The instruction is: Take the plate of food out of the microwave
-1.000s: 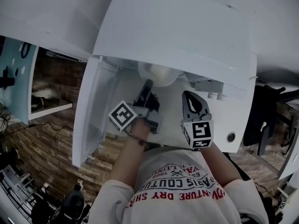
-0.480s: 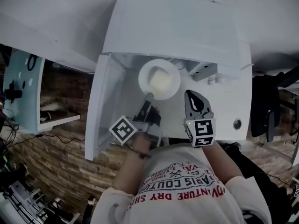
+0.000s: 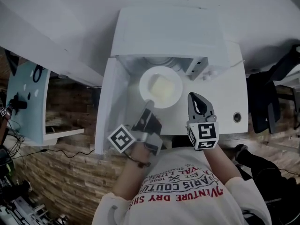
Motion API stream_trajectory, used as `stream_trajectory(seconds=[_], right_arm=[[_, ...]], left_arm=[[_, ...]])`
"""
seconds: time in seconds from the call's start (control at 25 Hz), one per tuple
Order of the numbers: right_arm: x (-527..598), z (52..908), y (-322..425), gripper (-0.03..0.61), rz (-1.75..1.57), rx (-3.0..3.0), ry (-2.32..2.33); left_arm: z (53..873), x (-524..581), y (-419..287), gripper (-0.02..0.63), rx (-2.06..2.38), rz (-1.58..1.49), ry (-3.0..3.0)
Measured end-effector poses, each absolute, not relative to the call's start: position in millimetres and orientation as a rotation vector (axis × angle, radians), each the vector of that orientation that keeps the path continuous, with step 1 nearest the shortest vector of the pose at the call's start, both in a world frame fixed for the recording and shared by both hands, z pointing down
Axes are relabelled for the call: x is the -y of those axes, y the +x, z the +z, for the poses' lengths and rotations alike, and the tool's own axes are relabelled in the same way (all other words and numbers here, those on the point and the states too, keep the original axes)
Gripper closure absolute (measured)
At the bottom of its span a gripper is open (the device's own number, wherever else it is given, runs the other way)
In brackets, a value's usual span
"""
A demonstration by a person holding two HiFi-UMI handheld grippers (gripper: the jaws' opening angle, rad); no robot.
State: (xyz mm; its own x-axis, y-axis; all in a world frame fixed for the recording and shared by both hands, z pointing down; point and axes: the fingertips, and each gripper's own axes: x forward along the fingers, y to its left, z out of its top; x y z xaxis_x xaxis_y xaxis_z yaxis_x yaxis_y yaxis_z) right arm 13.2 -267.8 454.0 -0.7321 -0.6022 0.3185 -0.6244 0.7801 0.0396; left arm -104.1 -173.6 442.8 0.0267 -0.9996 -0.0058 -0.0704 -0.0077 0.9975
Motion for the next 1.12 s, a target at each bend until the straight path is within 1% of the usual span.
stream_trajectory(seconds=[0.36,0.52,1.12], right_arm=[[248,406,19,0.568,-0.033,2.737,1.002],[248,393,20,0.567,-0.032,2.770,1.014],[255,372,25,0.568,-0.098,2.796,1.057]], left_arm=[[399,161,-96,0.600,1.187,-1.190,1.375],[387,162,-96,0.600,1.187,-1.194,1.417],[374,173,-91,0.598,1.168,-1.196,1.452]])
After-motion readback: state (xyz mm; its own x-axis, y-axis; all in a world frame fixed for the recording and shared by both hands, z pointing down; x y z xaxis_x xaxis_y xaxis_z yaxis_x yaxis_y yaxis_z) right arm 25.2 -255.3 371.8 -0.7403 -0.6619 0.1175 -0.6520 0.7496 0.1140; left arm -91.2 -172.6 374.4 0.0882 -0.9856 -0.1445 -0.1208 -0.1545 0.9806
